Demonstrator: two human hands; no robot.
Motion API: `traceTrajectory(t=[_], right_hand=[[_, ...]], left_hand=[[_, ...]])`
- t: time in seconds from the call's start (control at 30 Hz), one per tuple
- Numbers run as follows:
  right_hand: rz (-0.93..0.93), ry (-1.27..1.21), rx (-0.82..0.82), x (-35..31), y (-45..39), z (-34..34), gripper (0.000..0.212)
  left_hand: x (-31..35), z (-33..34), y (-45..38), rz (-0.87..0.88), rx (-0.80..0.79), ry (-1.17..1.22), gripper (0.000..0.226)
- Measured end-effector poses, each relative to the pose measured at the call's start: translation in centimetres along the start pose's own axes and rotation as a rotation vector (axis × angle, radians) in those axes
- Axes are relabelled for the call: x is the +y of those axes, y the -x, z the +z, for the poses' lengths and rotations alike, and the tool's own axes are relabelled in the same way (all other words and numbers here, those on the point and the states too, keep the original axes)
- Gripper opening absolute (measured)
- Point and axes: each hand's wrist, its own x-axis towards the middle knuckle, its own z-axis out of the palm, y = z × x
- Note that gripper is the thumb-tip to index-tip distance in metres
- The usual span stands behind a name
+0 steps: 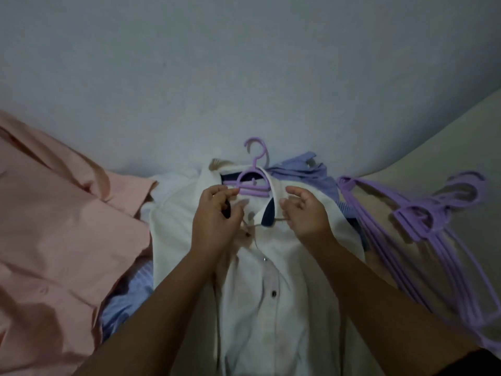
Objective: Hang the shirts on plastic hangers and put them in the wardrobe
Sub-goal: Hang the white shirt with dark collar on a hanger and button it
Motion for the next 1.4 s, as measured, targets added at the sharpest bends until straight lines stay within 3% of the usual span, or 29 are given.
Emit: traceTrajectory(t=[0.2,0.37,0.5,0.73,0.8,0.93,1.03,1.17,1.3,1.4], right_hand=[[-0.256,0.456,0.037,-1.2,-6.2,2.5,0.033],[-0.160,0.772,-0.031,-0.4,-8.7,3.8,0.041],[-0.117,0.662,-0.039,-0.4,-8.6,3.2,0.022],[-0.135,0.546,0.141,-0.3,-7.3,0.4,0.015],[-0.142,0.545,0.150,0.2,-6.7,0.1,0.015],[-0.057,0.495,0.062,0.7,-4.6,0.1,0.007],[0.016,0.459,0.041,0.8,-3.7,0.3,0.015],[0.059,0.361,-0.005,0.0,-3.3,0.2,0.013],[0.062,0.154,-0.122,-1.3,-2.8,-0.1,0.026],[0.160,0.000,-0.215,-1.7,-2.8,-0.4,0.008]], left_hand=[[-1.6,1.7,-6.3,0.199,0.018,-0.421,0.044],[-2.3,2.6,-8.2,0.220,-0.234,-0.640,0.074],[-2.0,2.8,-8.2,0.207,-0.288,-0.649,0.070],[-2.4,2.2,-6.8,0.269,-0.062,-0.505,0.059],[-1.9,2.2,-6.0,0.209,-0.040,-0.510,0.059],[-0.7,1.7,-4.7,-0.065,-0.185,-0.511,0.066],[-0.1,0.8,-5.0,-0.193,-0.211,-0.402,0.069],[1.1,0.0,-5.3,-0.154,-0.215,-0.410,0.056],[2.1,-0.8,-5.4,-0.099,-0.245,-0.191,0.032],[2.0,-1.2,-5.3,-0.109,-0.315,-0.122,0.038]])
